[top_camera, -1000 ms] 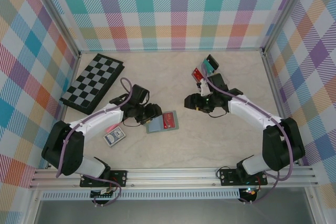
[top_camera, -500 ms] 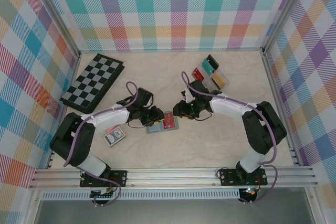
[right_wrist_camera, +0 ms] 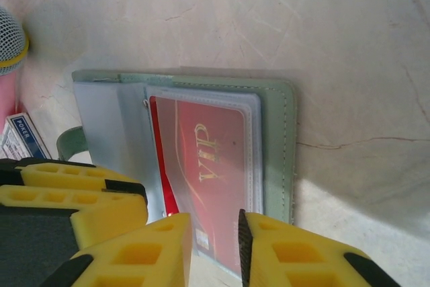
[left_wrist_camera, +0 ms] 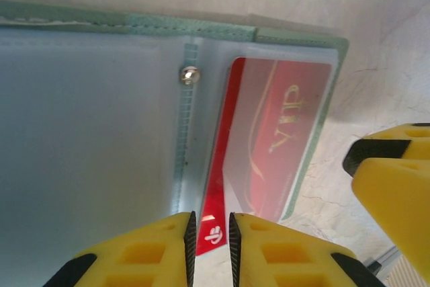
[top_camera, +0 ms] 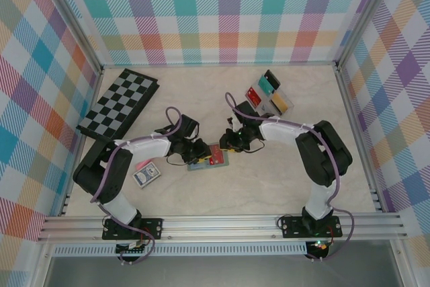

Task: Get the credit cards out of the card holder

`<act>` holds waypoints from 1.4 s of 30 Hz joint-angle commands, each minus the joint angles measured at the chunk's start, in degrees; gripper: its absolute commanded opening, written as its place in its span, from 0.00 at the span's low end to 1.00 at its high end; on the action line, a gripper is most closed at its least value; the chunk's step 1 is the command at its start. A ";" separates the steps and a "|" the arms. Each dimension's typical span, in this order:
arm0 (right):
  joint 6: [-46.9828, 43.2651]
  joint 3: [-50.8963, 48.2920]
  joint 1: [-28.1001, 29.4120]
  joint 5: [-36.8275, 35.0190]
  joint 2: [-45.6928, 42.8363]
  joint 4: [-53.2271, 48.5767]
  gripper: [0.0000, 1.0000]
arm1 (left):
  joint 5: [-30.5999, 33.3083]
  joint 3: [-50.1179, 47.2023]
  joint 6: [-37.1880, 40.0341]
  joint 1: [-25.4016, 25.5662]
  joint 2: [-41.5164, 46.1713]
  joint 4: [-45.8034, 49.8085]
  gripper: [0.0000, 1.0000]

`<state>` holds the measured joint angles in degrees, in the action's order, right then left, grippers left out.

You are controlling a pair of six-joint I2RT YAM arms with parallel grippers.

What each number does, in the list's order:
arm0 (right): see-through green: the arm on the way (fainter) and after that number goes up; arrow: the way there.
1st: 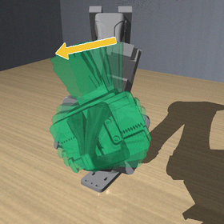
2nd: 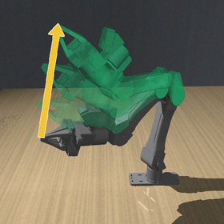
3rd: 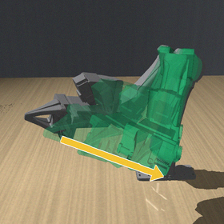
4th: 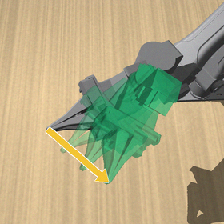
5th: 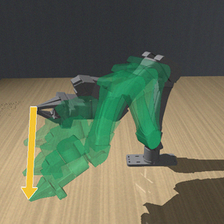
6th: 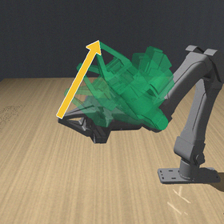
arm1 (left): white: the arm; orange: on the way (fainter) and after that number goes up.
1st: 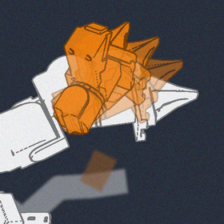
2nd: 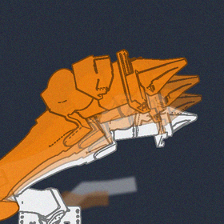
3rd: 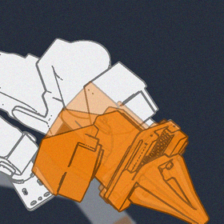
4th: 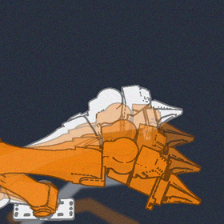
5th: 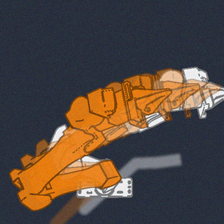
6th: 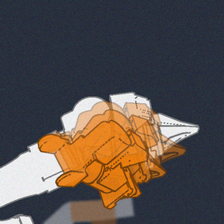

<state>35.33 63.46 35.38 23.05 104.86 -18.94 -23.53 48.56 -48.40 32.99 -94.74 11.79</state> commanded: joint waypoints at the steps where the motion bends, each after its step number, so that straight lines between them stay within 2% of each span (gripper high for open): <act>1: -0.35 2.19 0.54 0.57 1.82 -0.88 0.24 | -0.79 0.76 0.85 0.72 -1.39 -0.45 0.21; 42: -1.12 3.87 1.06 -1.78 7.77 -4.30 0.21 | 1.06 -0.39 0.71 0.49 1.15 -1.66 0.18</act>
<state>34.50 66.92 36.05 22.20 110.48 -21.30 -22.94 48.62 -48.40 32.99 -93.95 10.28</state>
